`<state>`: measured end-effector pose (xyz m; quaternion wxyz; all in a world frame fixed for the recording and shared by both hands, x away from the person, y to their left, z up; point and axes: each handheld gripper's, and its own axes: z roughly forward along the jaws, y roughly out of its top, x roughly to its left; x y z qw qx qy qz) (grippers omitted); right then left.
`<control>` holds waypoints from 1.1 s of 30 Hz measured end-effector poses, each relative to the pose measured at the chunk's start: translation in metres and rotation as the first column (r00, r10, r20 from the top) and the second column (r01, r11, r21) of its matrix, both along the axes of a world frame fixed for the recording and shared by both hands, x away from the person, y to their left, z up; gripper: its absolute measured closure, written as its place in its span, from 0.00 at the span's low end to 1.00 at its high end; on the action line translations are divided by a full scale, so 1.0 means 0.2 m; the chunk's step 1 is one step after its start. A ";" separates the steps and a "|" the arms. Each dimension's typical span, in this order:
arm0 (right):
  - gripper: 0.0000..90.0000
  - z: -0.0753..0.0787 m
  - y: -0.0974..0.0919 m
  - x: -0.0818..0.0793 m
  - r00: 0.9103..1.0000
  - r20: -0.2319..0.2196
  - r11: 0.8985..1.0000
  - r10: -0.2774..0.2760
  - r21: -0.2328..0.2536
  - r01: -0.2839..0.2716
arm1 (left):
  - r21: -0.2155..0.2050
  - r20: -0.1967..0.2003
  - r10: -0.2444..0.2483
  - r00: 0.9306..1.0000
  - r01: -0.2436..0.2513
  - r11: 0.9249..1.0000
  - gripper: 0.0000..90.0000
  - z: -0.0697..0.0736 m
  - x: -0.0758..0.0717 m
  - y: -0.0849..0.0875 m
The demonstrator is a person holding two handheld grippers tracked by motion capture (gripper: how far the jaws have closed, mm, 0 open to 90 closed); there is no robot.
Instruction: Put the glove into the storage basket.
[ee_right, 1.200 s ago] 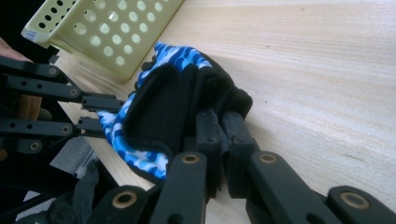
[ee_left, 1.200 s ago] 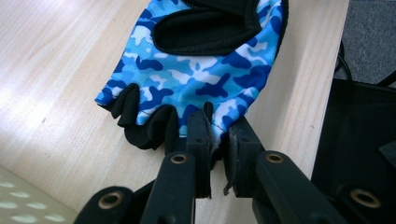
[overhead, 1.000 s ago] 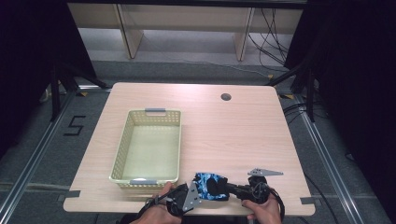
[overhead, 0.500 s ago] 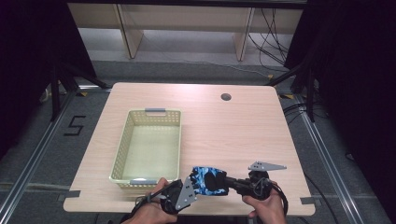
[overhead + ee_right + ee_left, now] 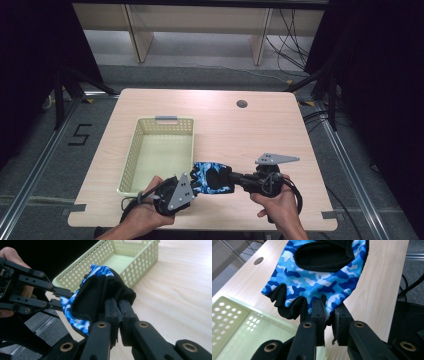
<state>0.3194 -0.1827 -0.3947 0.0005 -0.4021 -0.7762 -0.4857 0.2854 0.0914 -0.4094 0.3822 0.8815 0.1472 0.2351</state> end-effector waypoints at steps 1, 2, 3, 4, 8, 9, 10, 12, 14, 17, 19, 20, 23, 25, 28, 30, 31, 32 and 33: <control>0.97 0.02 0.02 0.01 1.000 -0.003 1.000 0.002 -0.002 -0.002 | 0.009 0.002 0.003 1.000 -0.003 1.000 0.89 0.01 0.01 0.02; 0.97 0.03 0.03 0.03 1.000 -0.005 1.000 0.010 -0.004 -0.010 | 0.004 0.000 0.008 1.000 -0.008 1.000 0.89 0.02 0.01 0.03; 0.97 0.05 0.05 0.05 1.000 0.004 1.000 0.020 -0.008 -0.020 | 0.008 0.005 0.013 1.000 -0.013 1.000 0.89 0.03 0.02 0.04; 0.97 0.06 0.07 0.06 1.000 0.008 1.000 0.022 -0.013 -0.022 | 0.013 0.007 0.019 1.000 -0.019 1.000 0.89 0.04 0.03 0.06; 0.97 0.11 0.16 0.13 0.999 0.007 0.999 0.034 -0.031 -0.034 | 0.030 0.010 0.039 0.999 -0.039 0.999 0.89 0.08 0.08 0.14; 0.97 0.11 0.18 0.15 0.999 0.014 0.999 0.042 -0.023 -0.042 | 0.008 -0.005 0.055 0.998 -0.055 0.998 0.89 0.08 0.09 0.16; 0.97 0.11 0.20 0.16 0.999 0.004 0.998 0.052 -0.023 -0.052 | 0.008 -0.007 0.061 0.998 -0.061 0.998 0.89 0.08 0.10 0.19; 0.97 0.11 0.25 0.20 0.997 0.032 0.997 0.066 -0.041 -0.065 | 0.018 -0.017 0.072 0.997 -0.072 0.997 0.89 0.08 0.12 0.23; 0.97 0.11 0.30 0.22 0.997 0.016 0.997 0.071 -0.038 -0.071 | 0.041 -0.021 0.085 0.996 -0.084 0.996 0.89 0.08 0.14 0.29; 0.97 0.09 0.39 0.27 0.996 0.012 0.995 0.090 -0.041 -0.090 | 0.025 -0.046 0.111 0.993 -0.109 0.994 0.89 0.06 0.17 0.35; 0.97 0.08 0.44 0.29 0.996 0.001 0.995 0.085 -0.052 -0.085 | 0.036 -0.053 0.120 0.991 -0.118 0.992 0.89 0.04 0.18 0.39; 0.97 0.07 0.46 0.31 0.996 0.003 0.994 0.091 -0.057 -0.091 | 0.026 -0.057 0.126 0.990 -0.125 0.992 0.89 0.03 0.19 0.40; 0.97 0.05 0.53 0.34 0.995 -0.012 0.993 0.104 -0.064 -0.104 | 0.042 -0.071 0.136 0.988 -0.133 0.990 0.89 0.00 0.21 0.45; 0.97 0.03 0.57 0.35 0.994 -0.035 0.992 0.100 -0.075 -0.103 | 0.045 -0.088 0.147 0.985 -0.143 0.989 0.89 -0.02 0.22 0.47; 0.97 -0.01 0.62 0.38 0.994 -0.035 0.991 0.102 -0.083 -0.104 | 0.048 -0.104 0.162 0.981 -0.158 0.986 0.89 -0.05 0.23 0.51; 0.97 -0.04 0.66 0.40 0.993 -0.053 0.991 0.101 -0.082 -0.106 | 0.054 -0.123 0.173 0.977 -0.168 0.984 0.89 -0.07 0.23 0.54; 0.97 -0.05 0.68 0.40 0.993 -0.055 0.990 0.108 -0.085 -0.112 | 0.058 -0.134 0.174 0.976 -0.167 0.984 0.89 -0.08 0.24 0.56; 0.97 -0.07 0.69 0.41 0.992 -0.065 0.990 0.104 -0.084 -0.109 | 0.084 -0.145 0.174 0.974 -0.163 0.983 0.89 -0.09 0.24 0.59; 0.97 -0.10 0.72 0.42 0.991 -0.076 0.991 0.106 -0.078 -0.112 | 0.084 -0.156 0.179 0.971 -0.168 0.982 0.89 -0.10 0.24 0.59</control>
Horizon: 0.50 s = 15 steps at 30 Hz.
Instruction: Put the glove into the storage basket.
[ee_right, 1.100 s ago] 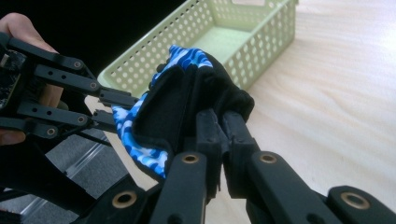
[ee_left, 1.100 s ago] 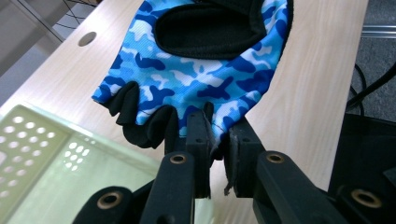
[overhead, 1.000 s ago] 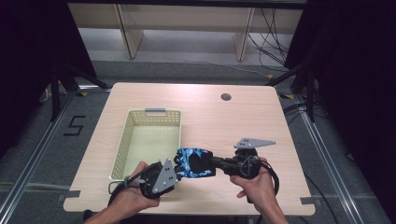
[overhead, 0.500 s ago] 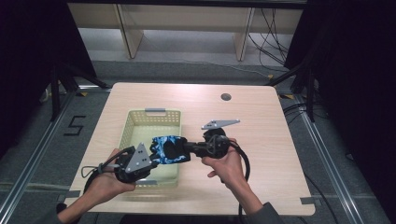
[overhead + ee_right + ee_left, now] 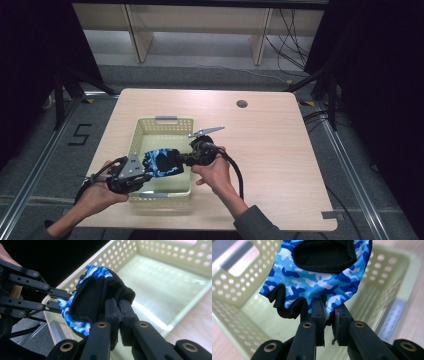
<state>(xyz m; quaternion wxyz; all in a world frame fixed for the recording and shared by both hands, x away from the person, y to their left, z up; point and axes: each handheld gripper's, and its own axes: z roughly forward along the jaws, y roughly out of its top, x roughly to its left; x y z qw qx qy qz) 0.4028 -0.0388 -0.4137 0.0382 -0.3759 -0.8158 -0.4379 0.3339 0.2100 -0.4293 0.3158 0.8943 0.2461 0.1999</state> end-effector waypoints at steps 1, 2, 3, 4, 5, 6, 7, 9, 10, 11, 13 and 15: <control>0.97 -0.01 0.01 0.00 1.000 -0.004 1.000 0.001 -0.004 -0.001 | 0.010 -0.006 -0.004 1.000 0.004 1.000 0.89 0.00 0.00 0.01; 0.97 -0.03 0.02 0.01 1.000 -0.009 1.000 0.006 0.002 -0.006 | 0.000 -0.020 0.006 1.000 -0.006 1.000 0.89 -0.02 0.01 0.01; 0.97 -0.04 0.03 0.01 1.000 -0.016 1.000 0.003 -0.006 -0.003 | 0.012 -0.019 0.010 1.000 -0.009 1.000 0.89 -0.02 0.00 0.02; 0.97 -0.05 0.05 0.01 1.000 -0.023 1.000 0.007 -0.013 -0.007 | 0.007 -0.031 0.008 0.999 -0.008 1.000 0.89 -0.03 0.01 0.02; 0.97 -0.07 0.06 0.01 0.999 -0.032 1.000 0.011 -0.009 -0.012 | 0.011 -0.035 0.012 0.999 -0.011 1.000 0.89 -0.04 0.01 0.03; 0.97 -0.08 0.07 0.02 1.000 -0.022 1.000 0.008 -0.027 -0.008 | 0.014 -0.040 0.011 0.999 -0.010 1.000 0.89 -0.05 0.00 0.03; 0.97 -0.09 0.08 0.01 0.999 -0.039 0.999 -0.001 -0.034 0.000 | 0.011 -0.051 0.010 0.999 -0.009 1.000 0.89 -0.06 0.01 0.03; 0.97 -0.11 0.09 0.02 0.998 -0.056 0.999 -0.002 -0.049 -0.001 | 0.017 -0.071 0.019 0.997 -0.018 1.000 0.89 -0.08 0.02 0.04; 0.97 -0.12 0.10 0.02 0.998 -0.058 0.999 0.000 -0.051 -0.003 | 0.016 -0.086 0.024 0.996 -0.023 1.000 0.89 -0.09 0.02 0.03; 0.97 -0.12 0.10 0.02 0.998 -0.062 0.998 -0.002 -0.058 -0.002 | 0.028 -0.091 0.021 0.996 -0.018 0.999 0.89 -0.09 0.02 0.03; 0.97 -0.14 0.11 0.02 0.998 -0.061 0.997 -0.002 -0.073 -0.003 | 0.042 -0.105 0.023 0.994 -0.019 0.999 0.88 -0.10 0.02 0.03; 0.97 -0.14 0.12 0.02 0.997 -0.070 0.997 -0.009 -0.077 0.003 | 0.040 -0.113 0.025 0.993 -0.021 0.999 0.86 -0.10 0.02 0.03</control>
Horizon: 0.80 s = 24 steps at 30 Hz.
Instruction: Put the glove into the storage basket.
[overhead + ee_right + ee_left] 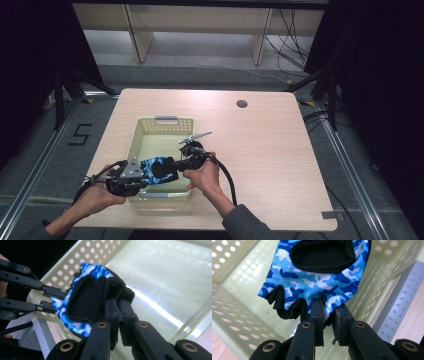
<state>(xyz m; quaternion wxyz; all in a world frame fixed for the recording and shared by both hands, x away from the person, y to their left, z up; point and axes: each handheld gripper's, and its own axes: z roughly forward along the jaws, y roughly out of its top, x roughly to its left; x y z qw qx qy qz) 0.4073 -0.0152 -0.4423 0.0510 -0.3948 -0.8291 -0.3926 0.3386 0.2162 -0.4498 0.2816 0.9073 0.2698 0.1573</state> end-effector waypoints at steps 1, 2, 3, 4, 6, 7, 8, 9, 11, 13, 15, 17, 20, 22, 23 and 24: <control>0.97 -0.01 0.00 0.00 1.000 -0.011 1.000 0.002 0.003 -0.002 | 0.010 -0.013 -0.013 1.000 0.013 1.000 0.86 0.00 0.00 0.01; 0.97 -0.02 0.01 0.01 1.000 -0.017 1.000 -0.009 -0.014 0.009 | 0.008 -0.030 -0.015 0.999 0.016 1.000 0.80 0.00 0.00 0.01; 0.97 -0.02 0.01 0.01 1.000 -0.003 1.000 -0.004 -0.023 0.004 | 0.016 -0.039 -0.021 0.999 0.022 1.000 0.78 0.00 0.01 0.01; 0.97 -0.03 0.02 0.01 1.000 -0.015 0.999 -0.012 -0.031 0.011 | 0.025 -0.037 -0.029 0.999 0.030 0.999 0.75 0.01 0.01 0.02; 0.97 -0.03 0.03 0.01 1.000 -0.026 0.999 -0.017 -0.052 0.016 | 0.017 -0.054 -0.017 0.998 0.017 1.000 0.67 0.02 0.01 0.03; 0.97 -0.04 0.03 0.01 0.998 -0.050 0.997 -0.029 -0.067 0.025 | 0.010 -0.054 -0.013 0.998 0.014 1.000 0.64 0.02 0.01 0.04; 0.97 -0.04 0.04 0.02 0.999 -0.029 0.998 -0.019 -0.062 0.017 | 0.010 -0.050 -0.007 0.999 0.007 1.000 0.62 0.02 0.01 0.04; 0.97 -0.05 0.04 0.02 0.999 -0.034 0.997 -0.030 -0.071 0.027 | 0.007 -0.032 -0.014 0.999 0.014 1.000 0.61 0.03 0.01 0.04; 0.97 -0.05 0.05 0.02 0.998 -0.045 0.996 -0.036 -0.084 0.032 | -0.015 -0.030 0.006 1.000 -0.007 1.000 0.55 0.05 0.00 0.05; 0.97 -0.05 0.05 0.01 0.998 -0.055 0.995 -0.040 -0.089 0.035 | -0.026 -0.025 0.021 0.999 -0.022 0.999 0.50 0.07 0.00 0.06; 0.97 -0.05 0.05 0.01 0.997 -0.067 0.994 -0.048 -0.097 0.041 | -0.054 -0.008 0.046 0.999 -0.047 0.997 0.50 0.08 0.00 0.06; 0.97 -0.06 0.05 0.01 0.998 -0.045 0.995 -0.033 -0.094 0.029 | -0.058 0.006 0.040 0.999 -0.039 0.998 0.50 0.10 0.00 0.07; 0.97 -0.06 0.05 0.00 0.997 -0.059 0.994 -0.049 -0.101 0.043 | -0.078 0.014 0.054 0.998 -0.053 0.996 0.48 0.12 0.00 0.07; 0.96 -0.06 0.05 -0.01 0.997 -0.058 0.994 -0.051 -0.101 0.045 | -0.090 0.018 0.071 0.997 -0.069 0.994 0.47 0.12 0.00 0.07; 0.96 -0.06 0.04 -0.01 0.998 -0.049 0.994 -0.045 -0.104 0.040 | -0.093 0.018 0.066 0.998 -0.064 0.994 0.47 0.13 0.00 0.07; 0.95 -0.06 0.04 -0.02 0.997 -0.053 0.992 -0.047 -0.115 0.040 | -0.084 0.025 0.059 0.998 -0.056 0.995 0.47 0.13 0.00 0.07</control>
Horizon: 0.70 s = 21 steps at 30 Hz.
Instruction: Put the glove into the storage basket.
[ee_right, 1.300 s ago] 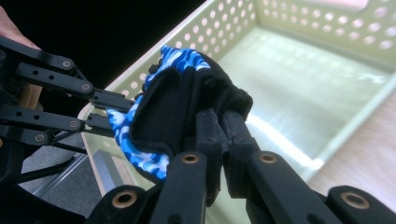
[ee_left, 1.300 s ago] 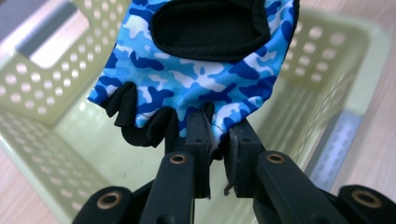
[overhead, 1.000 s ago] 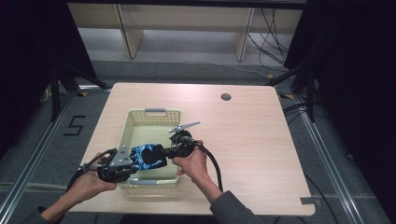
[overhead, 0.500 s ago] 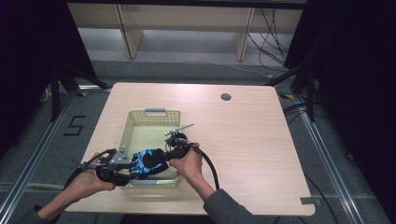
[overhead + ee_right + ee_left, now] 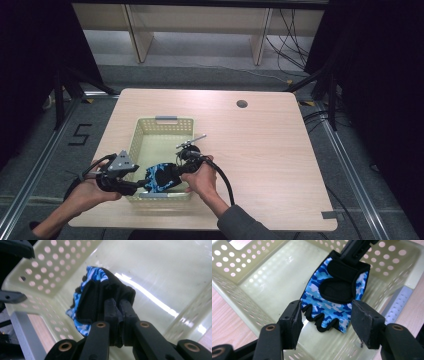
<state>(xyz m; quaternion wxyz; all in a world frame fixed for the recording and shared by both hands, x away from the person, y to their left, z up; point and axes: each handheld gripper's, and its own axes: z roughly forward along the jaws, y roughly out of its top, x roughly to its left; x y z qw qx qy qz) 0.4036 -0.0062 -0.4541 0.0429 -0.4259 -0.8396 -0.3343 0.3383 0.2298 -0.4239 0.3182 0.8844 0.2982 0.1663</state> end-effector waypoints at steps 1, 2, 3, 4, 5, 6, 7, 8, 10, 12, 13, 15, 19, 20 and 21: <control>0.94 0.00 0.00 0.00 1.000 0.003 1.000 0.005 -0.005 -0.005 | -0.007 0.000 0.003 1.000 -0.003 1.000 0.47 0.00 0.00 0.00; 0.93 0.00 0.00 -0.01 1.000 -0.003 1.000 0.001 -0.011 -0.001 | -0.005 0.002 0.004 1.000 -0.004 1.000 0.46 0.00 -0.01 -0.01; 0.90 0.00 0.00 -0.01 1.000 0.023 1.000 0.021 -0.017 -0.020 | -0.017 -0.006 0.008 1.000 -0.008 1.000 0.46 0.00 -0.01 -0.01; 0.89 0.00 0.00 -0.01 0.999 0.029 0.999 0.026 -0.032 -0.026 | -0.008 0.003 -0.002 1.000 0.002 1.000 0.46 0.00 -0.01 -0.01; 0.87 0.01 0.00 -0.02 1.000 0.014 0.999 0.005 -0.054 -0.004 | -0.016 0.001 0.008 1.000 -0.008 1.000 0.46 0.00 -0.01 -0.02; 0.84 0.02 0.01 -0.03 1.000 0.023 0.998 0.007 -0.061 -0.006 | -0.005 0.024 -0.009 1.000 0.009 1.000 0.45 0.01 -0.01 -0.02; 0.80 0.01 0.00 -0.01 0.997 0.068 0.997 0.048 -0.061 -0.043 | -0.004 0.033 -0.005 0.999 0.005 1.000 0.44 0.01 -0.02 -0.03; 0.75 0.03 0.00 -0.01 0.998 0.063 0.998 0.023 -0.063 -0.019 | 0.003 0.043 -0.013 0.999 0.013 1.000 0.43 0.01 -0.02 -0.03; 0.73 0.05 0.00 -0.02 0.994 0.106 0.995 0.005 -0.104 0.006 | -0.015 0.044 -0.008 0.999 0.009 1.000 0.40 0.01 -0.03 -0.04; 0.65 0.08 0.01 -0.02 0.992 0.129 0.998 0.002 -0.058 0.005 | -0.037 0.041 -0.005 0.999 0.006 0.999 0.39 0.00 -0.05 -0.06; 0.64 0.10 0.01 -0.03 0.993 0.118 0.999 -0.010 -0.051 0.016 | -0.042 0.042 -0.004 0.999 0.006 0.999 0.38 0.00 -0.05 -0.06; 0.61 0.12 0.01 -0.03 0.990 0.142 1.000 0.004 -0.030 0.001 | -0.049 0.045 -0.007 0.999 0.009 0.999 0.36 0.00 -0.06 -0.07; 0.56 0.18 -0.01 -0.05 0.985 0.174 1.000 -0.009 0.014 0.007 | -0.076 0.054 -0.005 0.999 0.009 0.997 0.33 0.01 -0.08 -0.08; 0.55 0.19 -0.02 -0.04 0.982 0.189 1.000 -0.021 0.019 0.017 | -0.095 0.050 0.009 0.999 -0.005 0.995 0.33 0.01 -0.09 -0.09; 0.55 0.20 -0.03 -0.05 0.980 0.200 1.000 -0.020 0.016 0.017 | -0.097 0.055 0.006 0.998 0.000 0.995 0.32 0.01 -0.09 -0.09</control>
